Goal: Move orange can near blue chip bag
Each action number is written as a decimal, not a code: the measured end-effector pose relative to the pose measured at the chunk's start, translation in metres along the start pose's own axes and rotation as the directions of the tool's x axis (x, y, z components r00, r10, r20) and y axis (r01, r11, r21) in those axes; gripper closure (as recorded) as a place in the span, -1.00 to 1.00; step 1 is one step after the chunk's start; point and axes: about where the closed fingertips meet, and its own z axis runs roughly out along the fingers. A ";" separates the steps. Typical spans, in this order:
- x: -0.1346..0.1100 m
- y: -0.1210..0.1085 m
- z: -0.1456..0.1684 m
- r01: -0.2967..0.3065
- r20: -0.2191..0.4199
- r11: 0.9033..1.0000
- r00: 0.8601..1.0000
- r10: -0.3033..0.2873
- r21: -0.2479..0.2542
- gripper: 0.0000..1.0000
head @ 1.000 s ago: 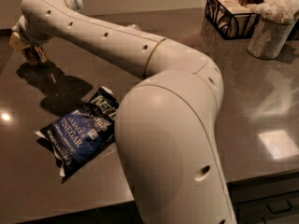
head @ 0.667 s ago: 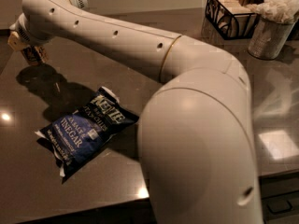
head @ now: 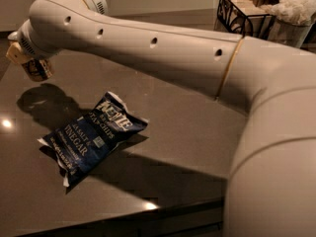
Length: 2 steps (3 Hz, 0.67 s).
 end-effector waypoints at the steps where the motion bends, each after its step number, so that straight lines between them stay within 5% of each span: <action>1: 0.016 0.020 -0.030 -0.006 0.002 1.000 1.000 0.006 0.003 1.00; 2: 0.030 0.034 -0.056 -0.020 0.004 1.000 1.000 0.020 0.015 1.00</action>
Offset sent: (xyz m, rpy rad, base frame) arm -0.0917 -0.0633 -0.0083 0.0154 0.0205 -0.0519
